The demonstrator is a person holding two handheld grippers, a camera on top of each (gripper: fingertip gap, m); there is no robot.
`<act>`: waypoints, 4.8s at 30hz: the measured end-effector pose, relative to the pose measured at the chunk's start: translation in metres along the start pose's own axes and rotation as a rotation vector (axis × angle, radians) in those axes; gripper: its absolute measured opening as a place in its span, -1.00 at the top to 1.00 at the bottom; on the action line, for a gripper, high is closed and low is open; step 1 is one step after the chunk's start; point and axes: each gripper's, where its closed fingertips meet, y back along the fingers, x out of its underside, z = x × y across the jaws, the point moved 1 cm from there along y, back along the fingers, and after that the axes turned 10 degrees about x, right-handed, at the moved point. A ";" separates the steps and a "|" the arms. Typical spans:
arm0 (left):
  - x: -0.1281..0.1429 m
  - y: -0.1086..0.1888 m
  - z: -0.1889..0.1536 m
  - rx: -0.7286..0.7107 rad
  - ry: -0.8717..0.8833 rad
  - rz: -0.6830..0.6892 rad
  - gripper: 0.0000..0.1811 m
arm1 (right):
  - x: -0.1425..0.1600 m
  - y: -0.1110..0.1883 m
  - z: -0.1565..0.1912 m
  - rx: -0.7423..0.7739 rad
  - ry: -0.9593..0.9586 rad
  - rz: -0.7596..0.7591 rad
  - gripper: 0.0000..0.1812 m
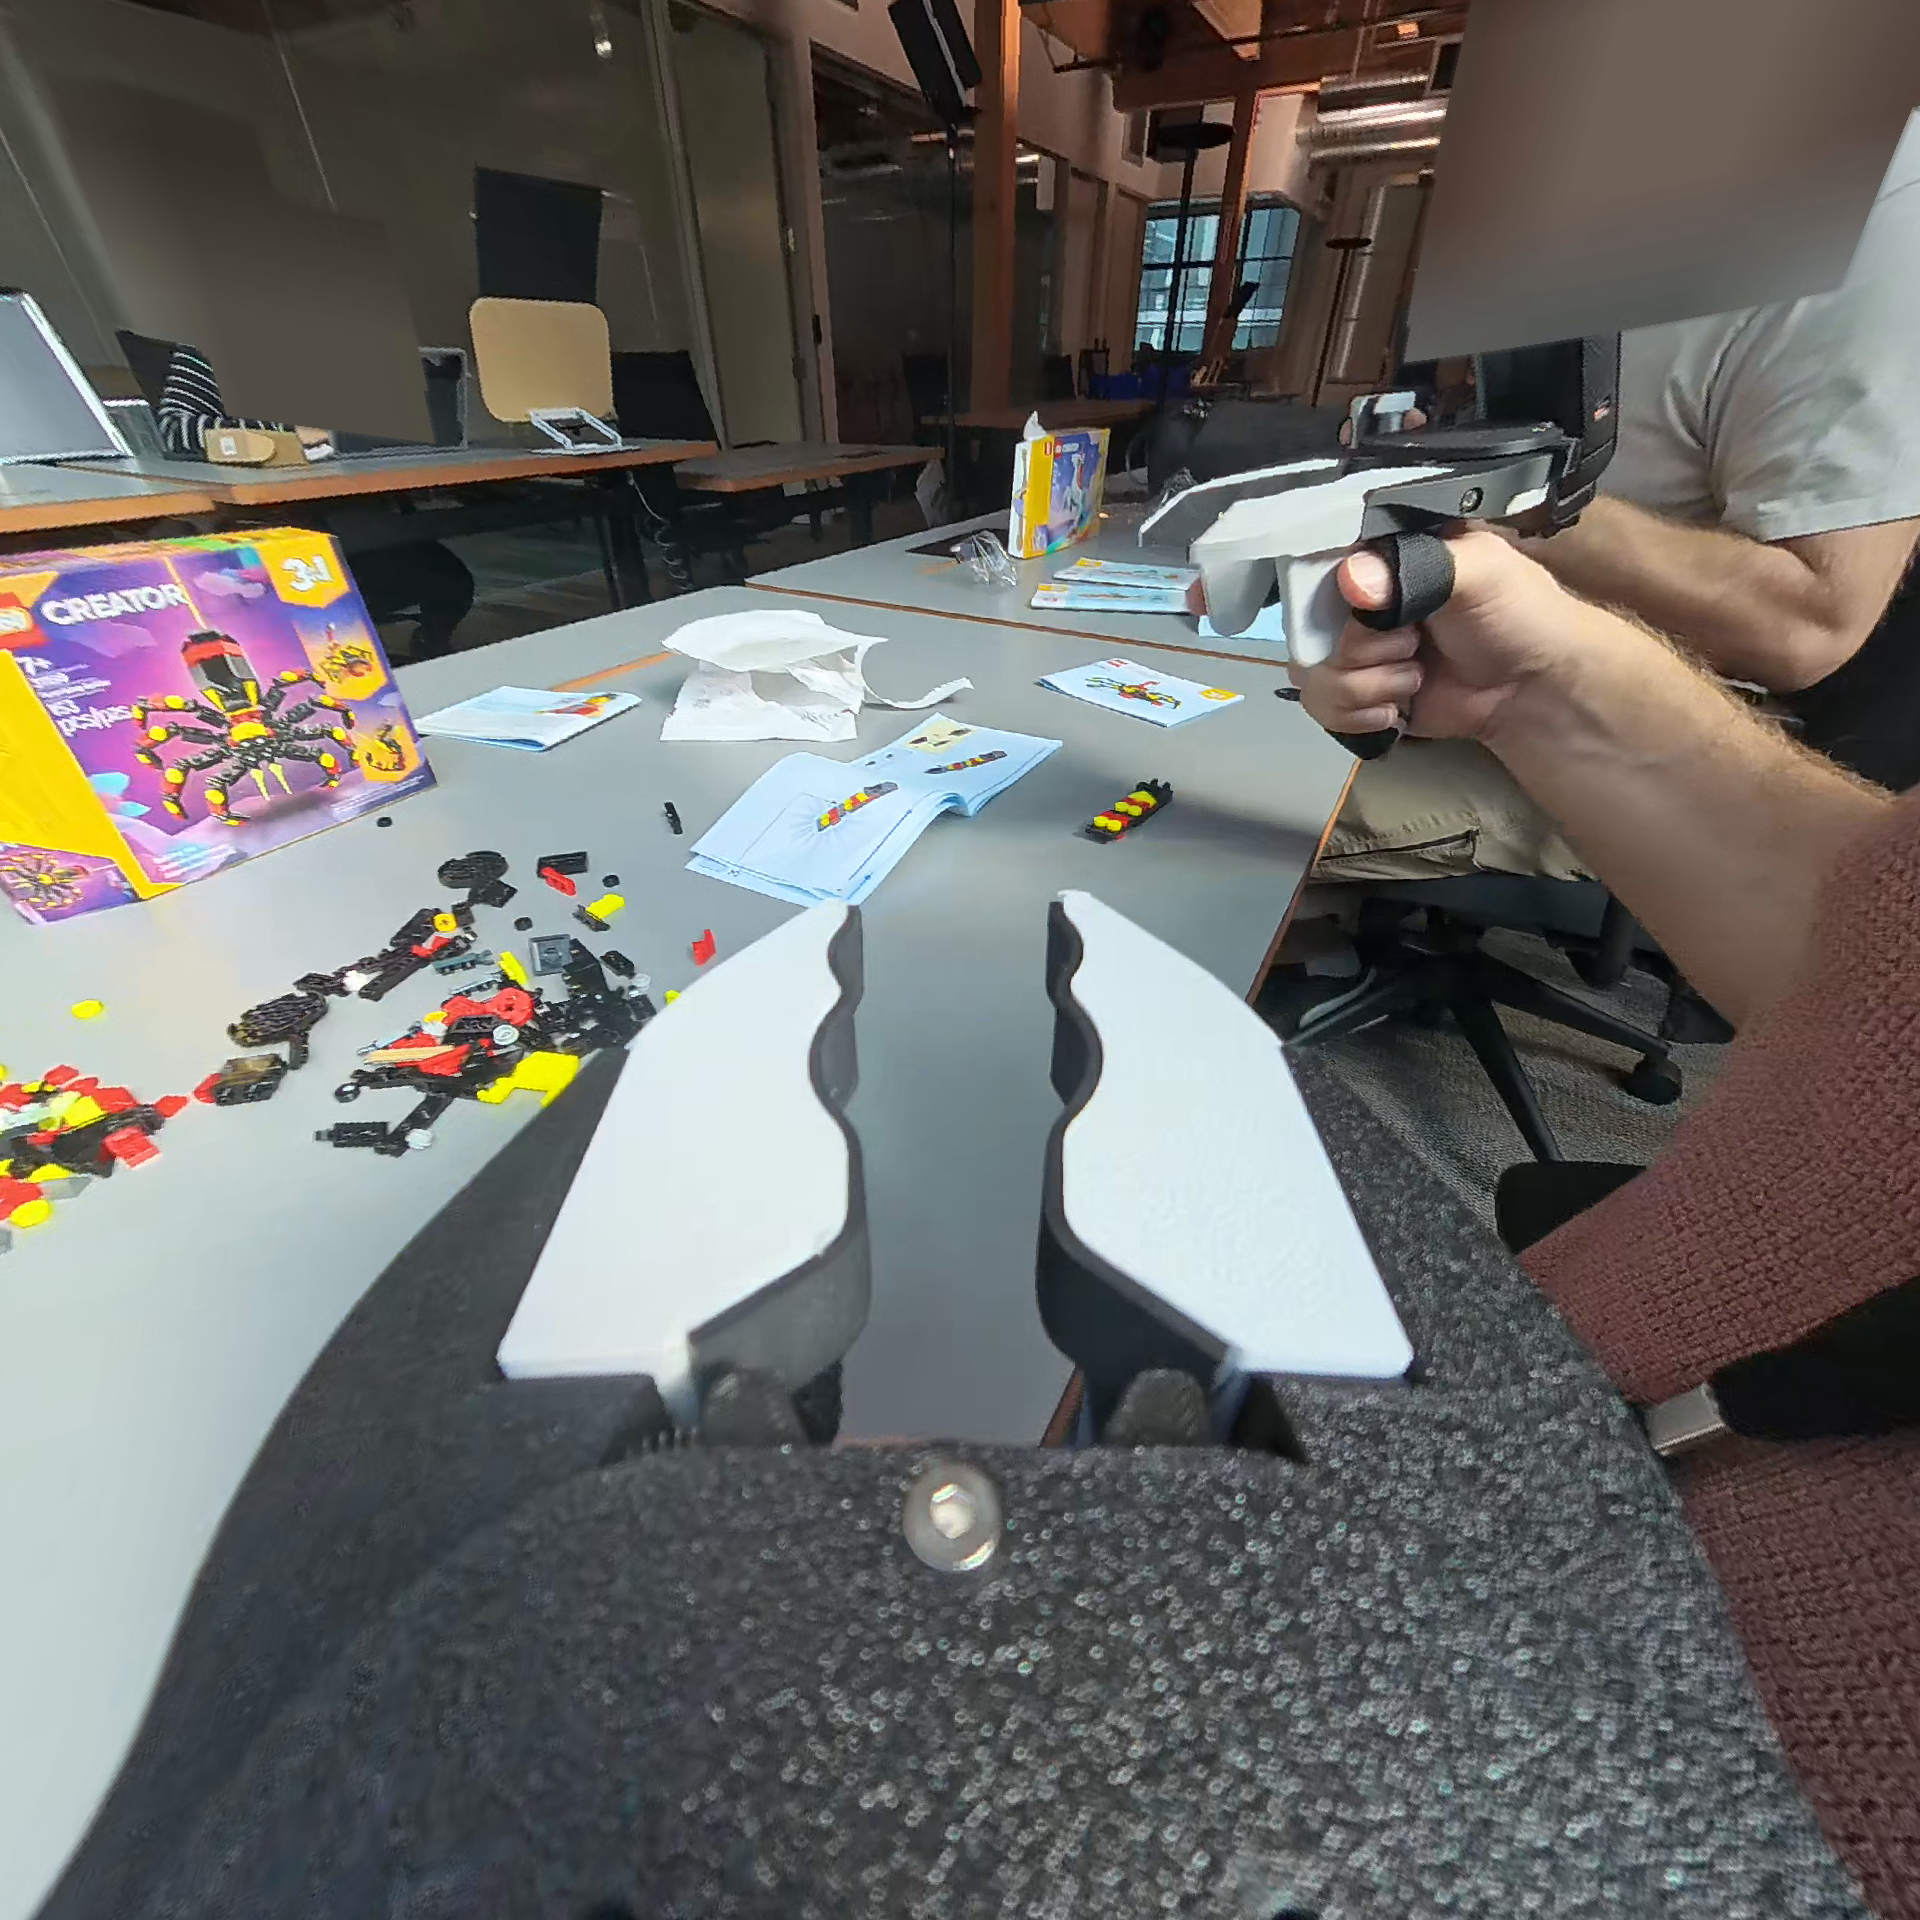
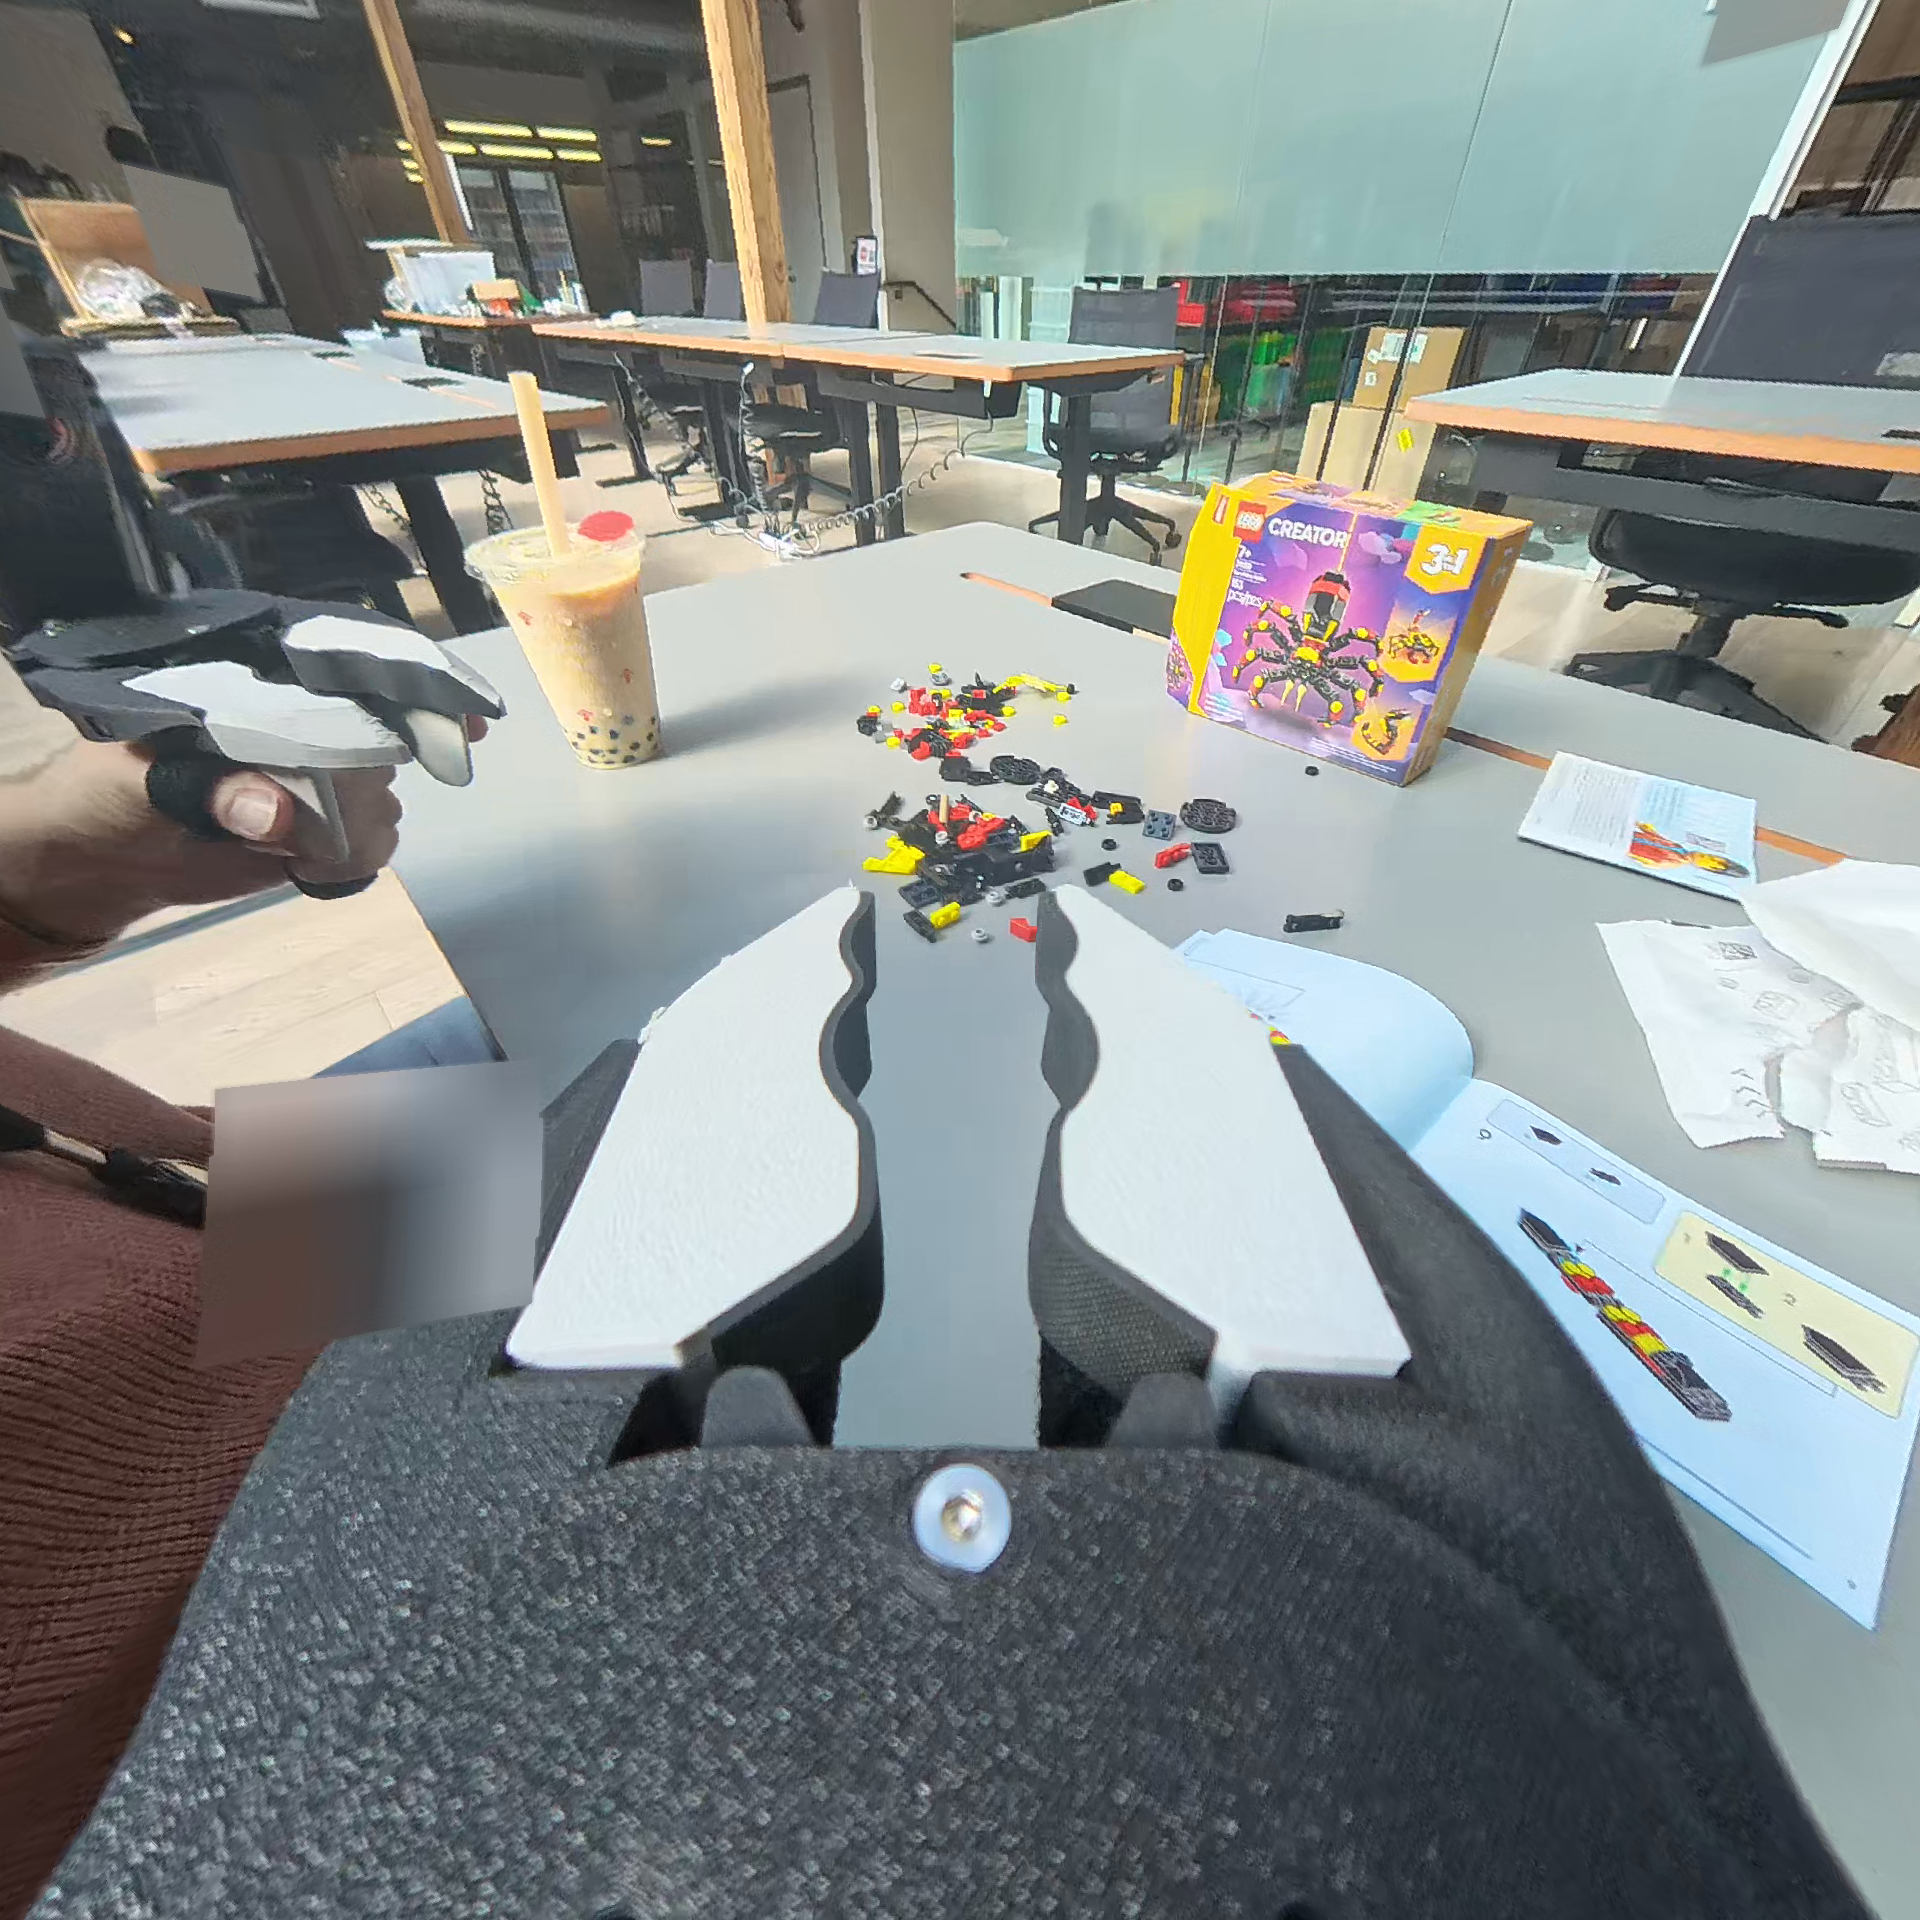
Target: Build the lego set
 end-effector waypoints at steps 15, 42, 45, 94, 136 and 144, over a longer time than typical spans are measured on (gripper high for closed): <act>-0.039 0.167 0.044 -0.160 -0.046 -0.123 0.62 | -0.037 -0.054 0.043 -0.023 -0.040 -0.167 0.72; -0.104 0.165 0.381 -0.169 -0.174 -0.108 0.63 | -0.035 -0.107 0.002 0.481 -0.014 -0.165 0.72; -0.096 0.148 0.396 -0.141 -0.177 -0.126 0.63 | -0.028 -0.107 -0.005 0.532 -0.057 -0.164 0.72; -0.007 0.116 0.460 -0.156 -0.309 -0.182 0.66 | -0.035 -0.237 0.005 0.616 0.085 -0.303 0.72; 0.000 0.115 0.466 -0.144 -0.249 -0.176 0.65 | -0.030 -0.237 0.011 0.594 0.070 -0.296 0.72; 0.001 0.114 0.466 -0.143 -0.243 -0.175 0.65 | -0.031 -0.236 0.011 0.590 0.071 -0.299 0.72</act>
